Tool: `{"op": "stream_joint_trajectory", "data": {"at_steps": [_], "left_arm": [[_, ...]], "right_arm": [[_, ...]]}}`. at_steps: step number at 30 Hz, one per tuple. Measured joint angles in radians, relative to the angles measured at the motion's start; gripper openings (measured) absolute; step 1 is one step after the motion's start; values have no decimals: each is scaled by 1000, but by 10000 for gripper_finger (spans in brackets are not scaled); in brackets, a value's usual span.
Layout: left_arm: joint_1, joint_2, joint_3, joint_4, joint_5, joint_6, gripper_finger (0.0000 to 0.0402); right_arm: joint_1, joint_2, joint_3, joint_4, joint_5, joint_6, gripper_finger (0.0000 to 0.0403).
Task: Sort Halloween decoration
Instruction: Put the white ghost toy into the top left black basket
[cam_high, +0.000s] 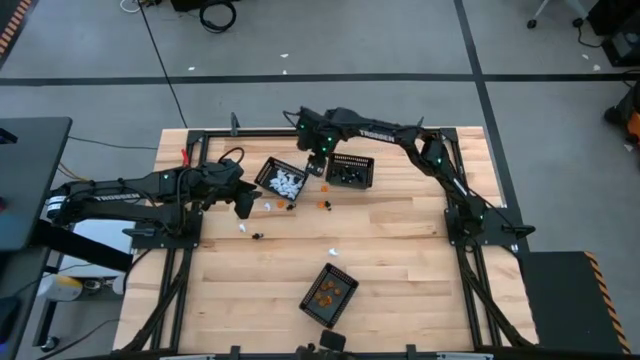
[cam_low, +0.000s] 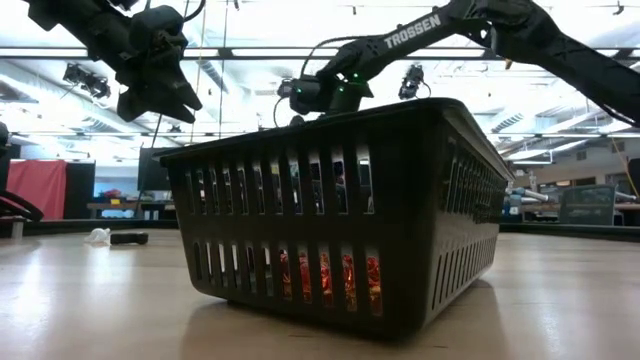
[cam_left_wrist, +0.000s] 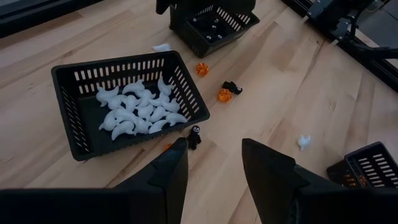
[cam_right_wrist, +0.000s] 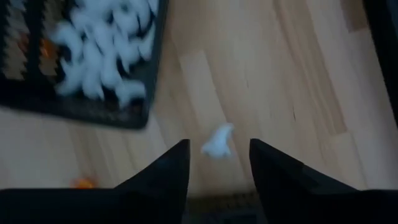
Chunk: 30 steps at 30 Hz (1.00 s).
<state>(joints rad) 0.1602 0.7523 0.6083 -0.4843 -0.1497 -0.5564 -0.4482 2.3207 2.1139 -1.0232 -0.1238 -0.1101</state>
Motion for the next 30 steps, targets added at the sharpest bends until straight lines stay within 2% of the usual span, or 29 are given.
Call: {"op": "stream_joint_trajectory", "data": {"at_steps": [4,11,17,20,30], "left_arm": [[0,0,0,0,-13,1,160],[0,0,0,1,-16,1,160],[0,0,0,2,-19,2,160],[0,0,0,2,-21,0,160],[0,0,0,9,-21,-5,160]], "right_arm": [[6,0,0,-32,29,-69,199],[23,0,0,3,78,-79,256],[3,55,-2,-22,50,-83,256],[10,60,-10,-20,75,-85,252],[9,66,-6,-18,56,-69,250]]}}
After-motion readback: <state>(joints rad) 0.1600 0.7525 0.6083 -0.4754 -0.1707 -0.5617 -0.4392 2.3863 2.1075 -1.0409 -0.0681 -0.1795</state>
